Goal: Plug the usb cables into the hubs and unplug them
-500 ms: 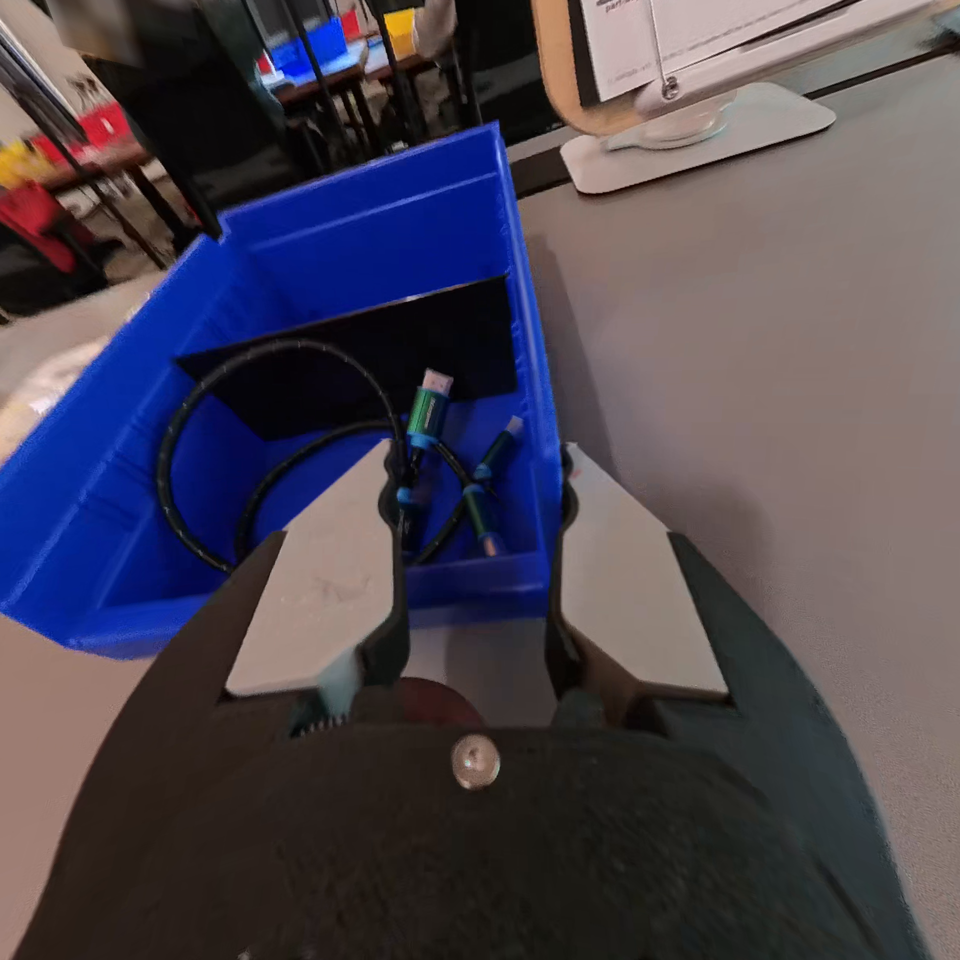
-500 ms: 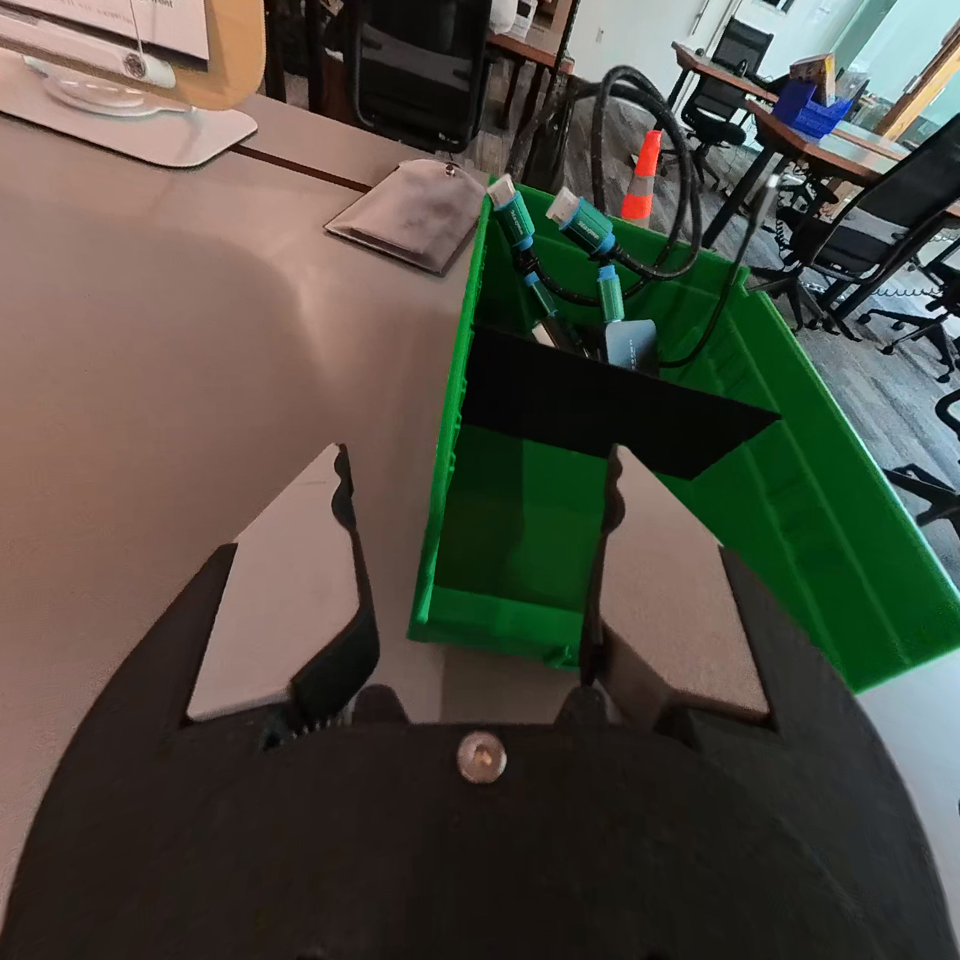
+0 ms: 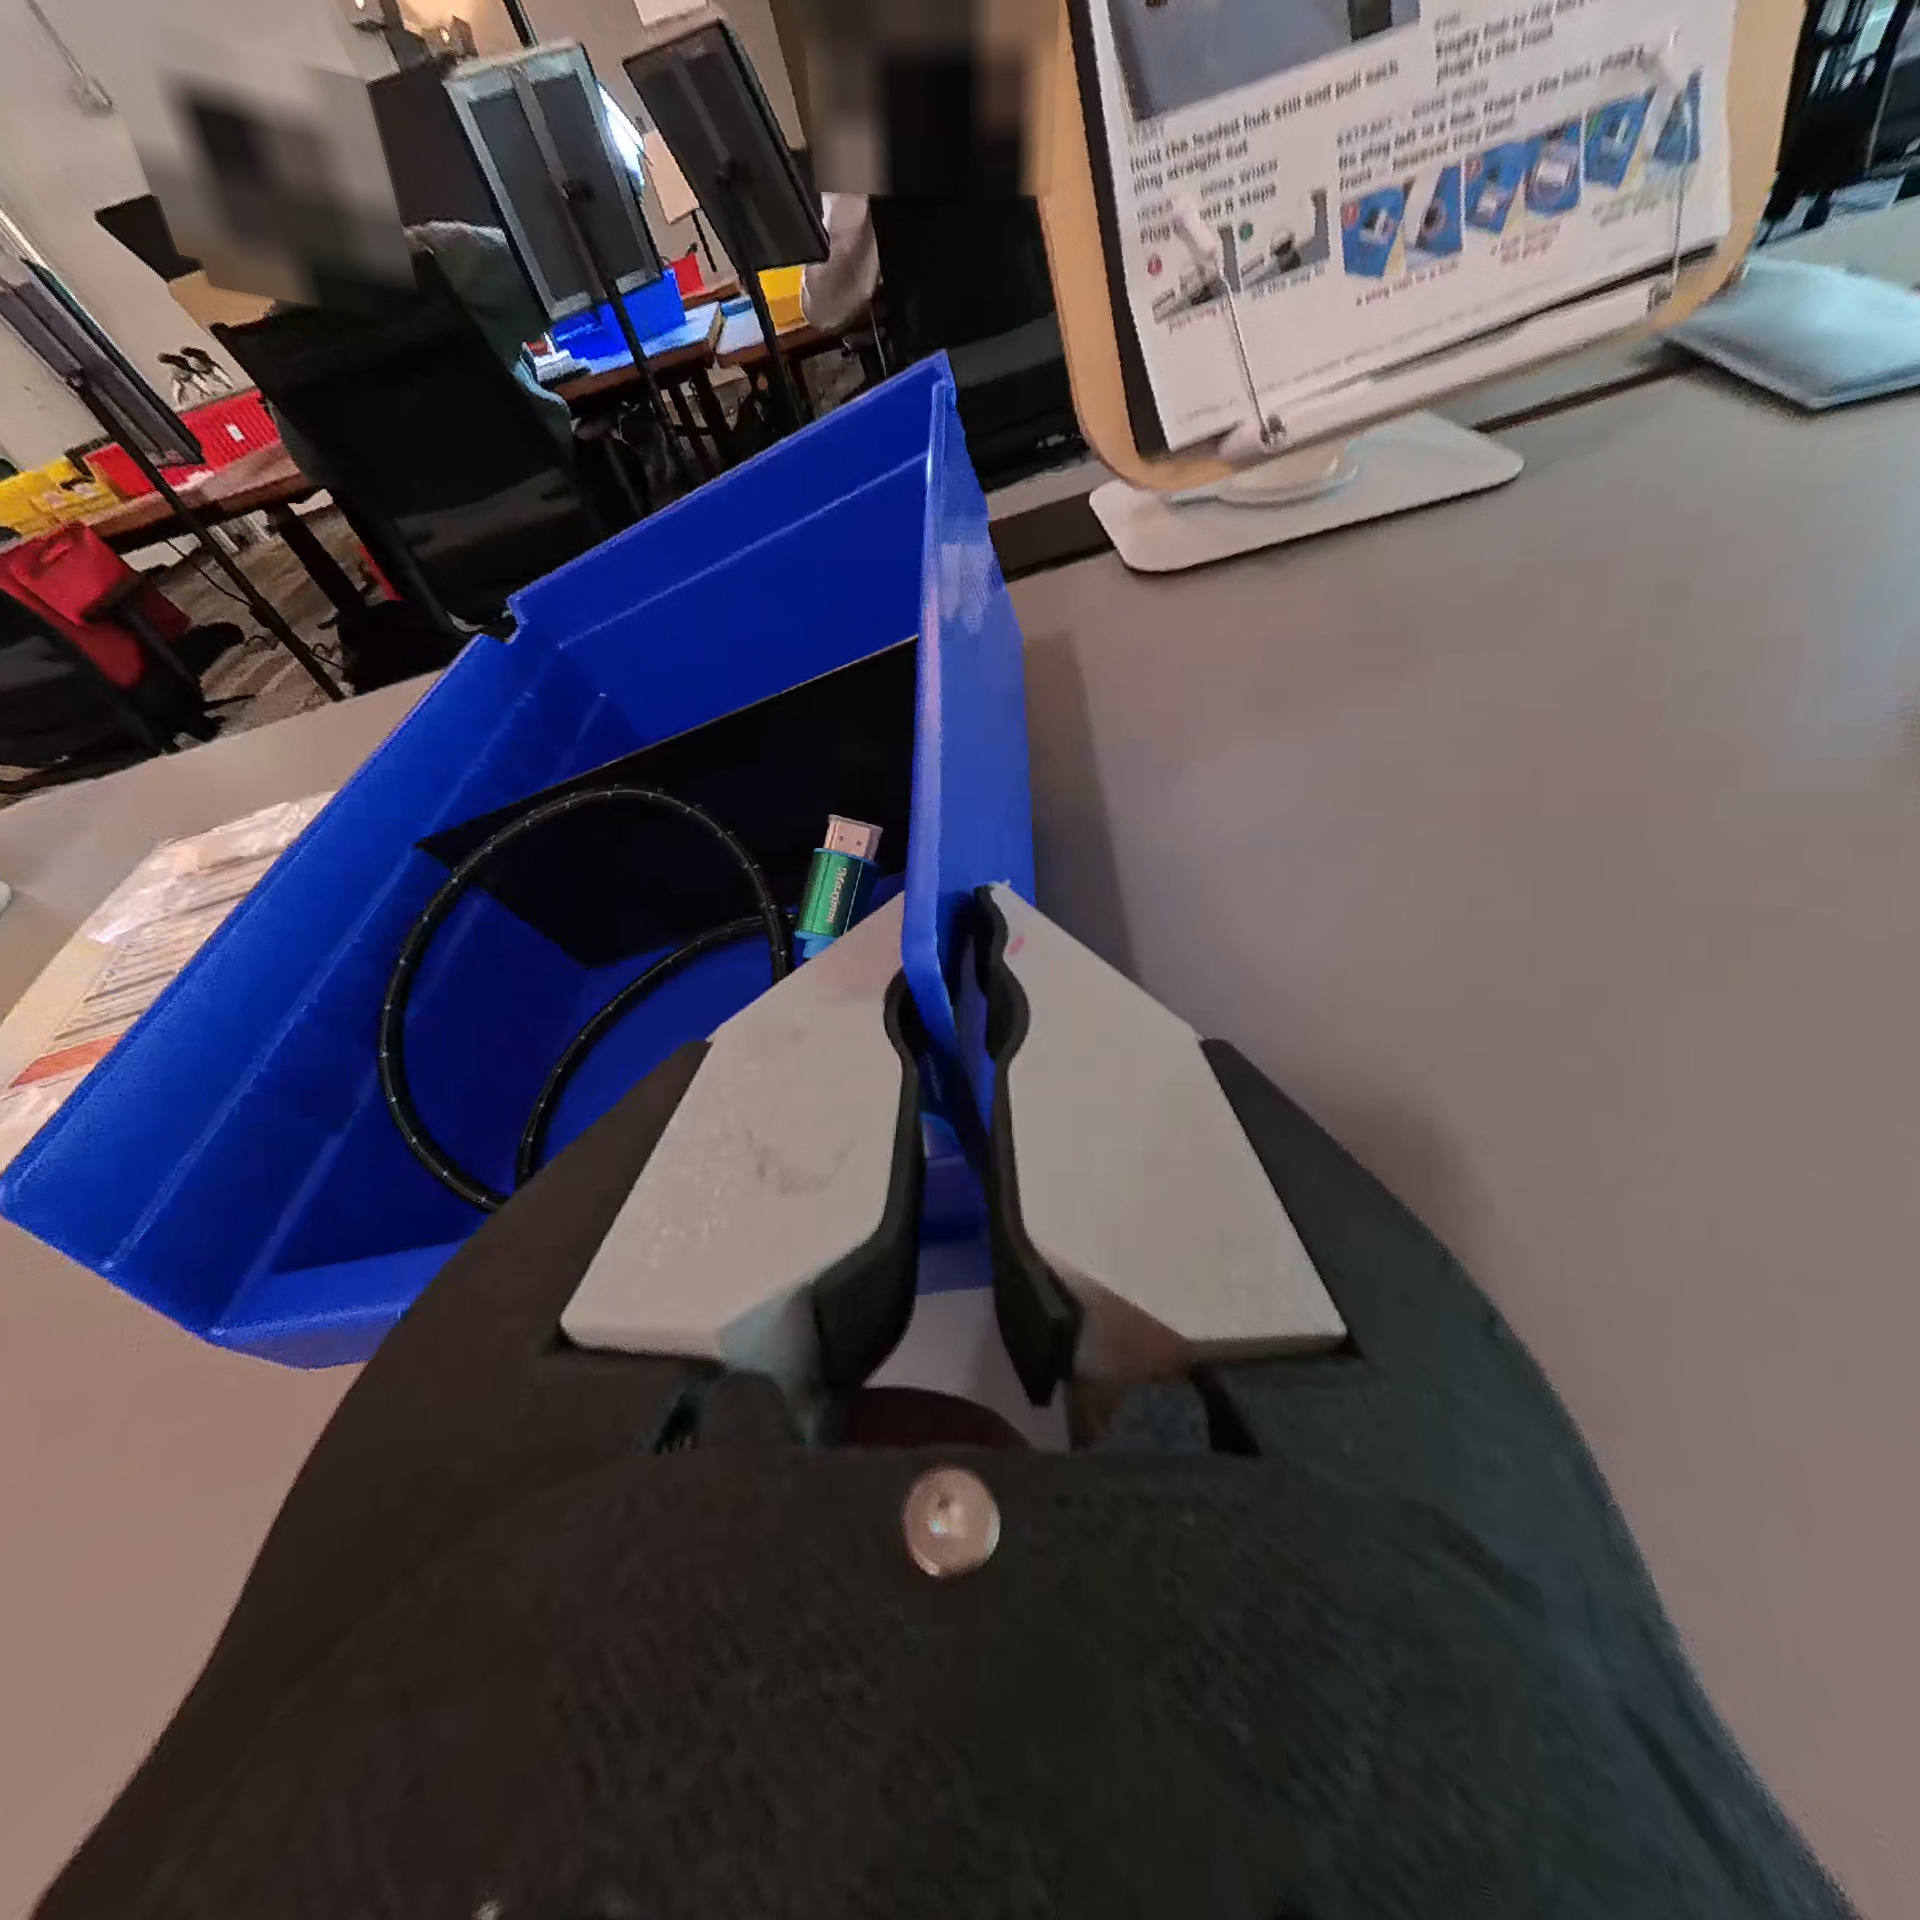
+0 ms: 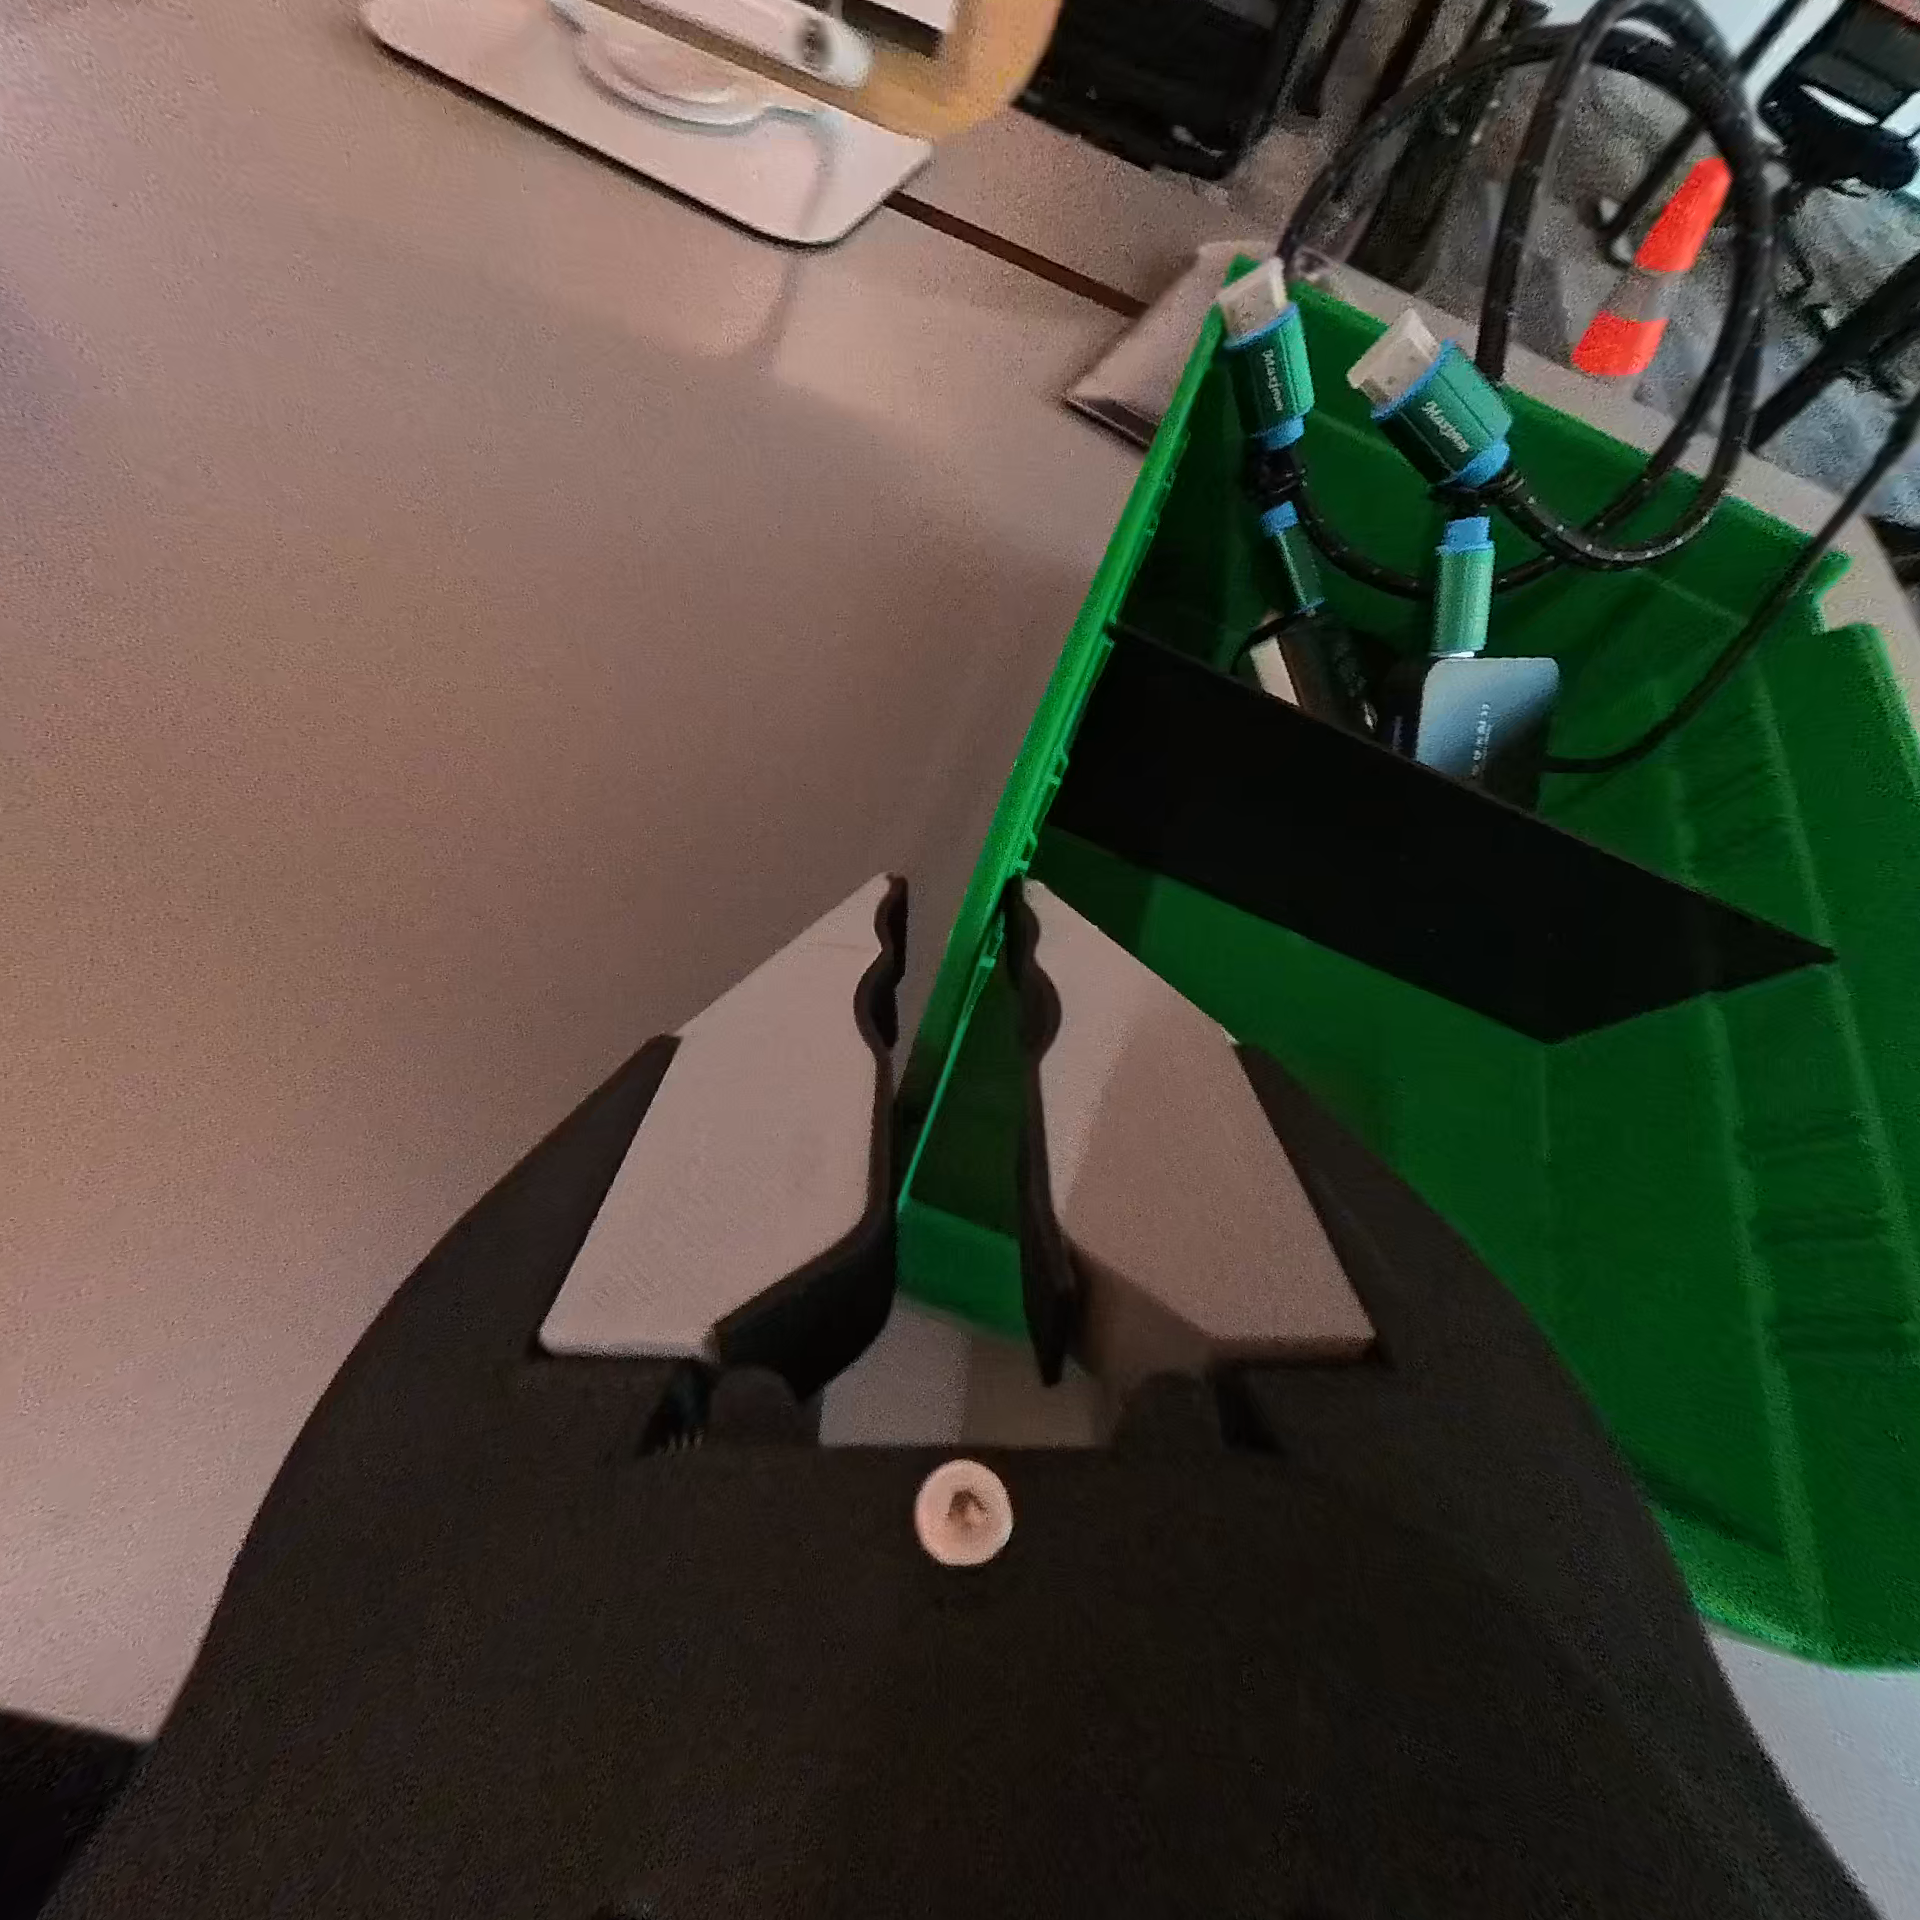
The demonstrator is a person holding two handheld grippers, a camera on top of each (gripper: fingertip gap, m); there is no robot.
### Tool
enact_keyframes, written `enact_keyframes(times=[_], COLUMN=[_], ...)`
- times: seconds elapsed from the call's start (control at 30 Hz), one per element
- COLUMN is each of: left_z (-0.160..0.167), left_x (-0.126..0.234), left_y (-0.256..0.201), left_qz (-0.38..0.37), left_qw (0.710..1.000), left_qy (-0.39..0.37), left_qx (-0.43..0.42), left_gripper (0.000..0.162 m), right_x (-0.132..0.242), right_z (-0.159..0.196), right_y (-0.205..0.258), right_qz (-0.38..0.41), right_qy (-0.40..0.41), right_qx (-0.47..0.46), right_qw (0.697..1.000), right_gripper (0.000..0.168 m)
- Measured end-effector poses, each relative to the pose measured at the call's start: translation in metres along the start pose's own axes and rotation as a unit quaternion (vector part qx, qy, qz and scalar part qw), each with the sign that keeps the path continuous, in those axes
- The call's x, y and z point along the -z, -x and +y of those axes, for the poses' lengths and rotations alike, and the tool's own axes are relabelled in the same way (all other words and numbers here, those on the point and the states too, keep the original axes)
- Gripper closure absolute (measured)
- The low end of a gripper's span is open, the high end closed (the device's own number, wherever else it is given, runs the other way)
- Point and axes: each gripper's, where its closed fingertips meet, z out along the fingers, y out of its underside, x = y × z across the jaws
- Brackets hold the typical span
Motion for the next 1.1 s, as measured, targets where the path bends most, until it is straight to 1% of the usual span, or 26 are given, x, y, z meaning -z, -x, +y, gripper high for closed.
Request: enact_keyframes(times=[0.17, 0.27, 0.53, 0.63, 0.7, 0.73, 0.77, 0.8, 0.87, 0.9, 1.0, 1.1], left_z=[-0.039, -0.059, -0.097, -0.11, -0.116, -0.119, -0.12, -0.121, -0.12, -0.119, -0.119, -0.125], left_x=[0.027, 0.049, 0.103, 0.121, 0.131, 0.136, 0.141, 0.146, 0.153, 0.156, 0.156, 0.153], left_y=[0.007, 0.009, 0.028, 0.037, 0.042, 0.044, 0.048, 0.052, 0.061, 0.065, 0.067, 0.047], left_qz=[-0.003, -0.006, -0.045, -0.072, -0.091, -0.099, -0.106, -0.112, -0.122, -0.126, -0.13, -0.103], left_qw=[0.999, 0.997, 0.988, 0.982, 0.976, 0.974, 0.972, 0.97, 0.969, 0.968, 0.967, 0.969], left_qy=[-0.048, -0.08, -0.144, -0.176, -0.195, -0.203, -0.208, -0.211, -0.214, -0.216, -0.219, -0.22], left_qx=[0.001, -0.002, -0.015, -0.016, -0.028, -0.031, -0.033, -0.033, -0.028, -0.026, -0.026, -0.035], left_gripper=[0.159, 0.159, 0.159, 0.159, 0.159, 0.159, 0.159, 0.159, 0.159, 0.159, 0.159, 0.159], right_x=[0.003, 0.0, -0.015, -0.022, -0.021, -0.016, -0.009, 0.002, 0.025, 0.035, 0.052, 0.055], right_z=[-0.031, -0.052, -0.118, -0.146, -0.168, -0.179, -0.191, -0.203, -0.221, -0.223, -0.215, -0.191], right_y=[0.105, 0.172, 0.358, 0.437, 0.484, 0.5, 0.509, 0.51, 0.496, 0.484, 0.43, 0.37], right_qz=[-0.083, -0.12, -0.199, -0.253, -0.295, -0.31, -0.316, -0.316, -0.317, -0.322, -0.325, -0.327], right_qy=[-0.017, -0.023, -0.062, -0.077, -0.084, -0.091, -0.103, -0.124, -0.174, -0.191, -0.216, -0.209], right_qx=[-0.007, 0.029, 0.069, 0.078, 0.095, 0.104, 0.108, 0.113, 0.122, 0.121, 0.097, 0.081], right_qw=[0.996, 0.992, 0.976, 0.961, 0.947, 0.941, 0.937, 0.934, 0.924, 0.919, 0.915, 0.918], right_gripper=[0.144, 0.139, 0.13, 0.12, 0.124, 0.124, 0.128, 0.127, 0.127, 0.127, 0.131, 0.132])
